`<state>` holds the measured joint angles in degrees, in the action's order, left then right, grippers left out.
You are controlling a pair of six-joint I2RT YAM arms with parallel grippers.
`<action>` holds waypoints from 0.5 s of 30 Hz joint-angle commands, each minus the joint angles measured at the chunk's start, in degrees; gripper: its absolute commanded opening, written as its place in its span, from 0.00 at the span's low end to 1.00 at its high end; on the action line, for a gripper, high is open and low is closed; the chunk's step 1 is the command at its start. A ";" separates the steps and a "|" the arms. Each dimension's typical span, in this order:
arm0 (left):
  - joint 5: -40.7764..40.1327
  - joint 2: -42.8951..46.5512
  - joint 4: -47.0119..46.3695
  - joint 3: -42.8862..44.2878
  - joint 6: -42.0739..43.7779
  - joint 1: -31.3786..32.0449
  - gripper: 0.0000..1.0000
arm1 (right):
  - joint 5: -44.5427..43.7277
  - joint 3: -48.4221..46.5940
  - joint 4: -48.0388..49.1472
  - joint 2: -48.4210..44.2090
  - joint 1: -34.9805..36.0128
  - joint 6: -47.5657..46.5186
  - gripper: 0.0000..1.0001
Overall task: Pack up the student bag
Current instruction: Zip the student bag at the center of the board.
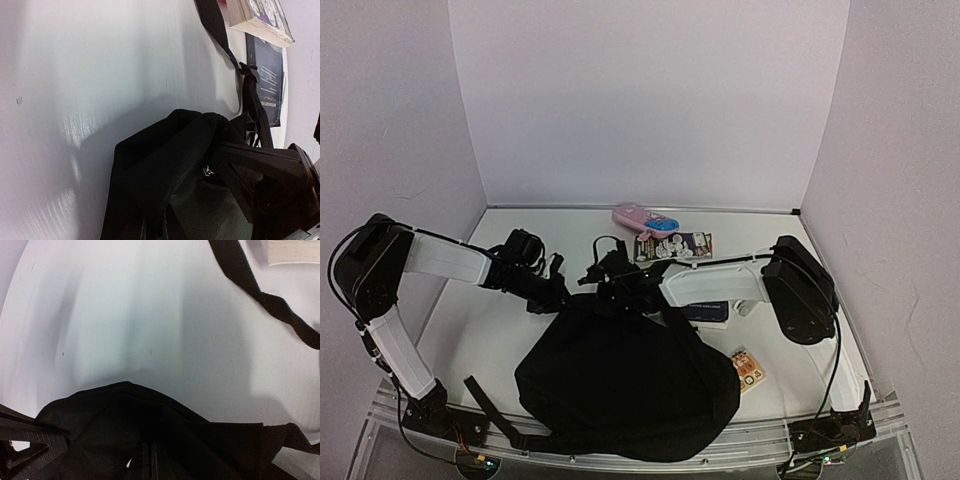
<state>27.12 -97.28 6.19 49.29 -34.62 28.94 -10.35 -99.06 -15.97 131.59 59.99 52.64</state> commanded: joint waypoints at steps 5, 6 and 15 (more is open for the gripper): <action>-7.19 4.67 2.70 -1.00 -2.72 -0.65 0.06 | -17.22 2.46 -12.05 -6.89 0.98 0.98 0.00; -7.96 4.89 3.24 -1.13 -2.94 -1.02 0.06 | -17.93 3.45 -12.81 -7.65 1.02 1.47 0.00; -11.04 7.32 5.47 -3.02 -2.90 -4.02 0.05 | -17.90 15.92 -13.85 -15.86 1.06 5.76 0.00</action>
<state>21.18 -93.30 8.03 47.20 -37.42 27.21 -22.41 -87.99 -24.26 120.99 62.18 55.52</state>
